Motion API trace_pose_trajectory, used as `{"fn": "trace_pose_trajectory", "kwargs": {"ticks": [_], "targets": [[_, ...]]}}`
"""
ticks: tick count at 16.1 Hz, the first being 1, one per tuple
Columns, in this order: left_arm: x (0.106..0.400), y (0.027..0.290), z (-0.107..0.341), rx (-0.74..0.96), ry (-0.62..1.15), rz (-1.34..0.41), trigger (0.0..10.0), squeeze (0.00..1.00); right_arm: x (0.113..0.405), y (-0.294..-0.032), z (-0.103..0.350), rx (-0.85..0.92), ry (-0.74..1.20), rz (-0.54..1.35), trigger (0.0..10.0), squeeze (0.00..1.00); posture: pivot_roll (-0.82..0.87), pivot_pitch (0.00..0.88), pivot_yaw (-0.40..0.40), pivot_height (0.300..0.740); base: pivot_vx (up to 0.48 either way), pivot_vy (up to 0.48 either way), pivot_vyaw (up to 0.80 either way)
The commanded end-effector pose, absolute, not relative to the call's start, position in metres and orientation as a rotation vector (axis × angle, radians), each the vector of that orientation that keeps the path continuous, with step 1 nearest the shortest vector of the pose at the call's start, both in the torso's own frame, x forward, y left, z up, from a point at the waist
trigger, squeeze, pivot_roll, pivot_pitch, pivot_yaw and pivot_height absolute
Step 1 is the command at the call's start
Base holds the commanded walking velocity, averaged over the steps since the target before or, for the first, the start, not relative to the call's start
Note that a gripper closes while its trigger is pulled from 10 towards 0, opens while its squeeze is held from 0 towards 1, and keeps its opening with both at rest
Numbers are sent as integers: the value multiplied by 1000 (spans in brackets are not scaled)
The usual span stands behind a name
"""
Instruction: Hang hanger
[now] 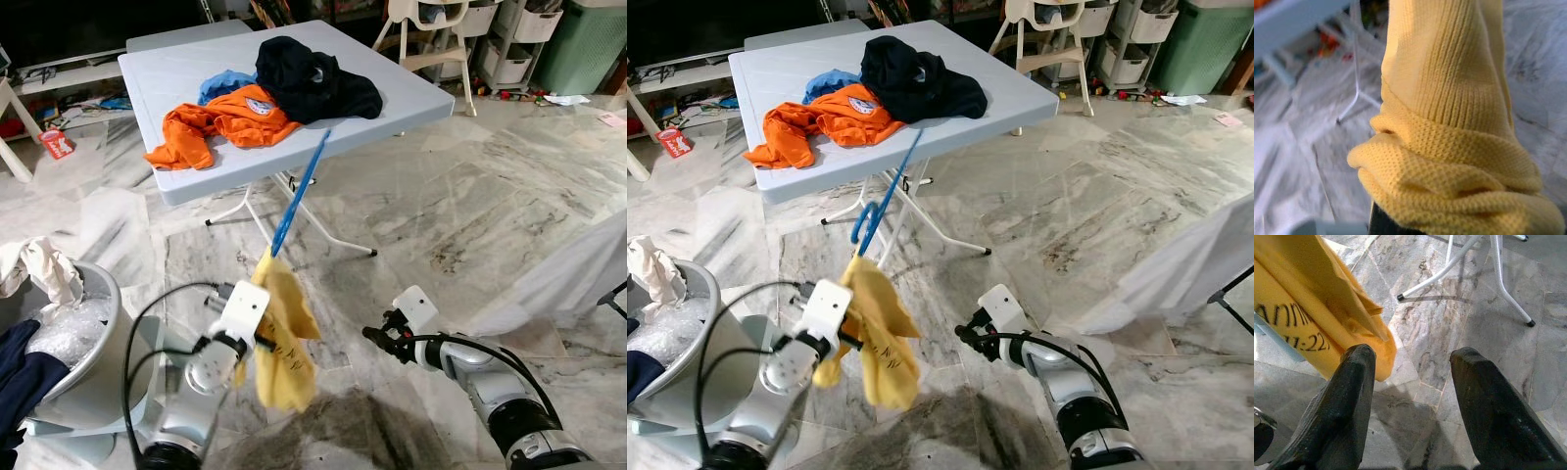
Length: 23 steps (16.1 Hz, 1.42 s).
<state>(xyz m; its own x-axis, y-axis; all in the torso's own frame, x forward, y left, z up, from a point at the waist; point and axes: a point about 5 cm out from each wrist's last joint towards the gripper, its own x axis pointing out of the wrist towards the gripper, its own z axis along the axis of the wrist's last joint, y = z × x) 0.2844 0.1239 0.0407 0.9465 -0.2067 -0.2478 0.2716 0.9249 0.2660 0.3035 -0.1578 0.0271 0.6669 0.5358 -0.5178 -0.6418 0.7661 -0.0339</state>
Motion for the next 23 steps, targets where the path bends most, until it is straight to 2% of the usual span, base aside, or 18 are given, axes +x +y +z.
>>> {"fn": "trace_pose_trajectory", "kwargs": {"ticks": [1, 5, 11, 13, 15, 17, 20, 21, 23], "targets": [[289, 121, 45, 290, 202, -224, 10000, 0, 310, -149, 37, -241, 471, 697, 10000, 1000, -69, 60, 10, 740, 0, 0, 0], [287, 113, 41, 305, 213, -224, 10000, 0, 310, -146, 37, -256, 471, 703, 10000, 1000, -74, 56, 9, 740, 0, 0, 0], [288, 119, 31, 282, 283, -162, 10000, 0, 305, -142, 33, -274, 490, 730, 10000, 1000, -75, 51, 12, 740, 0, 0, 0], [288, 116, 32, 265, 286, -213, 10000, 0, 304, -142, 30, -291, 503, 735, 10000, 1000, -73, 48, 16, 740, 0, 0, 0], [286, 114, 31, 258, 308, -358, 10000, 0, 303, -145, 29, -326, 508, 728, 10000, 1000, -72, 45, 20, 740, 0, 0, 0], [290, 125, 33, 324, 332, -447, 10000, 0, 303, -146, 28, -339, 511, 729, 10000, 996, -72, 45, 23, 740, 0, 0, 0], [295, 139, 34, 373, 379, -483, 10000, 0, 300, -148, 26, -381, 516, 740, 10000, 910, -71, 46, 23, 740, 0, 0, 0], [299, 152, 35, 391, 412, -467, 10000, 0, 299, -148, 24, -385, 519, 743, 10000, 784, -72, 47, 24, 740, 0, 0, 0], [300, 162, 34, 438, 450, -492, 10000, 0, 298, -149, 23, -404, 521, 750, 10000, 698, -71, 47, 25, 740, 0, 0, 0]]}}
